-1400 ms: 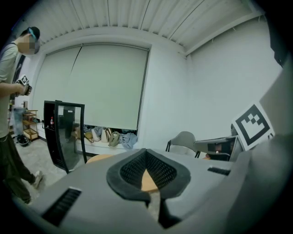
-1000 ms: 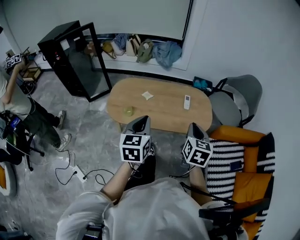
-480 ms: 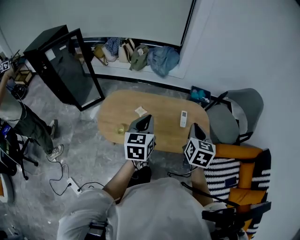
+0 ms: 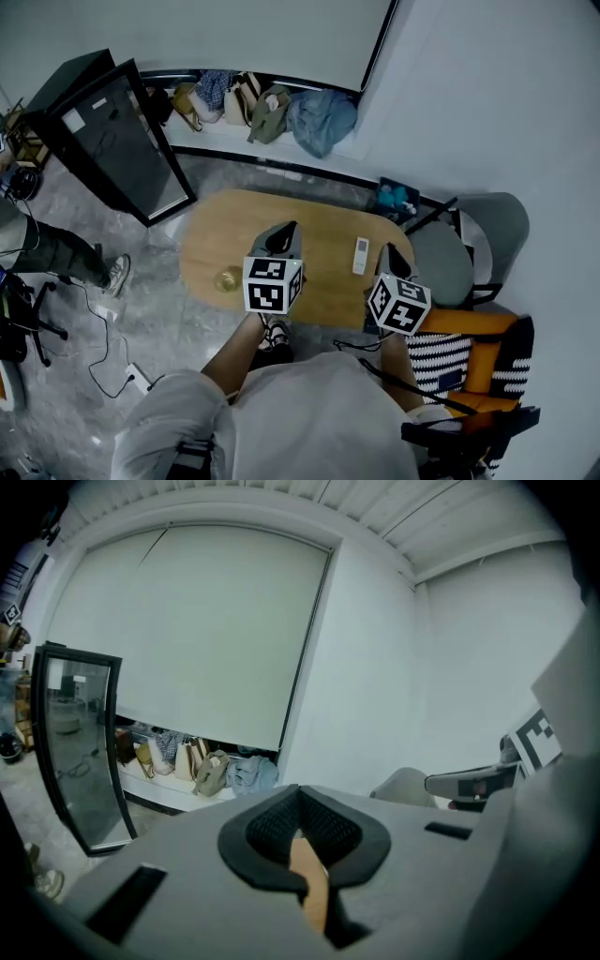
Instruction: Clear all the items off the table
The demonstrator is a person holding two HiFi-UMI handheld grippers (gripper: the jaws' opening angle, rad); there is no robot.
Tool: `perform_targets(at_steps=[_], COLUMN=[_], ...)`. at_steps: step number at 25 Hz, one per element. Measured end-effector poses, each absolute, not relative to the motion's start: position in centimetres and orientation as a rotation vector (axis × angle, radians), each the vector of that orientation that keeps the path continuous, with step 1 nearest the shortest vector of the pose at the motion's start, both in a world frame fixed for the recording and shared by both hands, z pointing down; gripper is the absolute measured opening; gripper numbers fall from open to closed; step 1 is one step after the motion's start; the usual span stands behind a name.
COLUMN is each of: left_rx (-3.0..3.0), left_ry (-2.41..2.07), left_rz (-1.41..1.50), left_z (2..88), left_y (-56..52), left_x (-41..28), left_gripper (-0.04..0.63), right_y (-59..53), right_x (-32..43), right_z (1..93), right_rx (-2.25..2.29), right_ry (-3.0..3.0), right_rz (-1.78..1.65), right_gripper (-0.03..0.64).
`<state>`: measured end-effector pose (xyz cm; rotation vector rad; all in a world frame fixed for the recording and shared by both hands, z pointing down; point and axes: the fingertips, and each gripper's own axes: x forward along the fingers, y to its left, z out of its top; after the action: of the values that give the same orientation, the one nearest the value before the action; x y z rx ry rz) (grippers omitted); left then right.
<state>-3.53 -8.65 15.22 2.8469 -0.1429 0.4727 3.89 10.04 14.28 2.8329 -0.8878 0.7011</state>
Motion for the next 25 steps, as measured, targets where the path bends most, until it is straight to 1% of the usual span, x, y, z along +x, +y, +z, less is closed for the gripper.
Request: perform_targets(at_steps=[5, 11, 20, 22, 25], left_rx=[2.816, 2.784, 2.722, 2.714, 2.680], left_ry=[-0.129, -0.186, -0.408, -0.419, -0.417], left_rz=[0.537, 0.652, 0.648, 0.680, 0.793], left_z=[17.3, 20.3, 21.0, 22.6, 27.5], left_y=[-8.6, -8.2, -9.8, -10.1, -9.7], left_x=[-1.0, 0.0, -0.5, -0.5, -1.4], left_gripper=[0.002, 0.003, 0.003, 0.003, 0.002], right_y=[11.3, 12.4, 7.9, 7.5, 8.1], right_x=[6.4, 9.3, 14.0, 14.7, 14.1], right_z=[16.5, 19.6, 20.7, 22.4, 27.2], right_rx=[2.834, 2.796, 2.640, 2.629, 2.601], right_ry=[-0.831, -0.838, -1.060, -1.061, -1.046], right_rz=[0.796, 0.909, 0.873, 0.892, 0.993], right_gripper=[0.025, 0.025, 0.025, 0.025, 0.025])
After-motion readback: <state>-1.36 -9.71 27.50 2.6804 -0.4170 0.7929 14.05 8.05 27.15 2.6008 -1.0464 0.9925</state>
